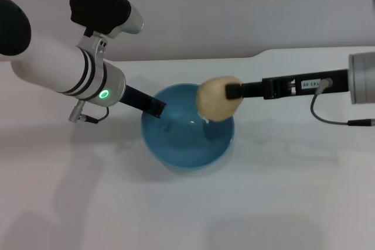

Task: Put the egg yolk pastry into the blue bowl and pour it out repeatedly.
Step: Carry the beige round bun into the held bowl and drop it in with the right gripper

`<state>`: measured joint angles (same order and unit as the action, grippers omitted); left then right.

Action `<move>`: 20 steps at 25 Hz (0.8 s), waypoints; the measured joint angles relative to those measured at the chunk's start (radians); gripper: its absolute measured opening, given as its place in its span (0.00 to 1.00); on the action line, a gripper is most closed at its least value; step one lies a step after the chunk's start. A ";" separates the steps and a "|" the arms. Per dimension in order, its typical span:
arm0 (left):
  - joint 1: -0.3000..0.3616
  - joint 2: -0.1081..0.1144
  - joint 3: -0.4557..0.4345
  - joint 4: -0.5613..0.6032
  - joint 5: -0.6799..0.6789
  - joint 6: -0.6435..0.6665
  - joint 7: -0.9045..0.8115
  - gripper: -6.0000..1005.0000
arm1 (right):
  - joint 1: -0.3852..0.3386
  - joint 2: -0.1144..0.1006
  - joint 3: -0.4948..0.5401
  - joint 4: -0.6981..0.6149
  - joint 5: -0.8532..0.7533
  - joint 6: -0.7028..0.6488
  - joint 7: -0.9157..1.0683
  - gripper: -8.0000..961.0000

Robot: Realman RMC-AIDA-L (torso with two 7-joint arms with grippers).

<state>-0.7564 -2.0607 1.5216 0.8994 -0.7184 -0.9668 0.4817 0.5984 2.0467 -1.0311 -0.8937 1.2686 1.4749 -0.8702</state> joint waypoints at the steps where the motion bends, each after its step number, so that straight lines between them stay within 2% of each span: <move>1: 0.004 -0.001 0.000 0.012 -0.001 -0.009 0.000 0.02 | 0.004 -0.001 -0.003 0.013 -0.007 -0.004 -0.001 0.09; 6: 0.009 -0.004 0.004 0.042 -0.015 -0.041 0.002 0.02 | 0.024 0.007 -0.017 0.038 -0.055 -0.016 -0.022 0.07; 11: 0.011 -0.002 0.026 0.066 -0.069 -0.072 0.030 0.02 | 0.027 0.011 0.006 0.035 -0.040 -0.040 -0.041 0.12; 16: 0.016 -0.003 0.028 0.067 -0.078 -0.085 0.033 0.02 | 0.025 0.010 0.060 0.028 -0.037 -0.040 -0.040 0.36; 20: 0.020 -0.001 0.028 0.067 -0.079 -0.088 0.034 0.02 | -0.001 0.010 0.128 -0.010 -0.029 -0.029 -0.031 0.42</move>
<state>-0.7359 -2.0619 1.5492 0.9664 -0.7975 -1.0552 0.5154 0.5978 2.0563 -0.9031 -0.9034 1.2394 1.4459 -0.9013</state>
